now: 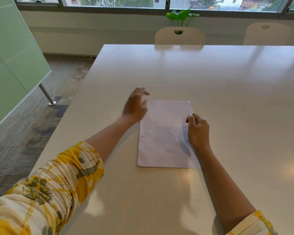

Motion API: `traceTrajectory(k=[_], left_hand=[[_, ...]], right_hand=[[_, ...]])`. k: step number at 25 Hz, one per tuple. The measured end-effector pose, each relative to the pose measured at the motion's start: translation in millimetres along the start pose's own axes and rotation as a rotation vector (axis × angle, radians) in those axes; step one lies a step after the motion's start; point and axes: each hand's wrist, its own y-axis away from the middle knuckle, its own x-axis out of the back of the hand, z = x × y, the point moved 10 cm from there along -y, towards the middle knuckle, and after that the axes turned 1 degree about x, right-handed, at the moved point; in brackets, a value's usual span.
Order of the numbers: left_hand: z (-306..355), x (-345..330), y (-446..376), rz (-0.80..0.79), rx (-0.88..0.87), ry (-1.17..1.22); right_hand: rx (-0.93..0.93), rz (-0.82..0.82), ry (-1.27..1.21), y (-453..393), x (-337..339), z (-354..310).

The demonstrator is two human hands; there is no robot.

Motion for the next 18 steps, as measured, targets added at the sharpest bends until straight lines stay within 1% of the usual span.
traceTrajectory(k=[2,4,7,9,12,18], left_hand=[[34,-41,31,-0.158,-0.104,0.079],[60,-83,62,-0.311,-0.176,0.057],[61,-124,84,-0.481,-0.219,-0.199],[49,-127,82,-0.525,-0.204,-0.328],[29,-119,76,-0.552,-0.164,-0.420],[-15,-84,63,-0.567,-0.093,-0.507]], right_hand=[[-0.007,0.000,0.002,-1,0,2],[-0.020,-0.003,-0.006,0,-1,4],[-0.024,-0.006,-0.007,1,-2,4],[-0.016,-0.003,0.000,1,-1,2],[-0.003,0.001,0.026,1,0,0],[0.008,-0.015,0.033,3,-2,-2]])
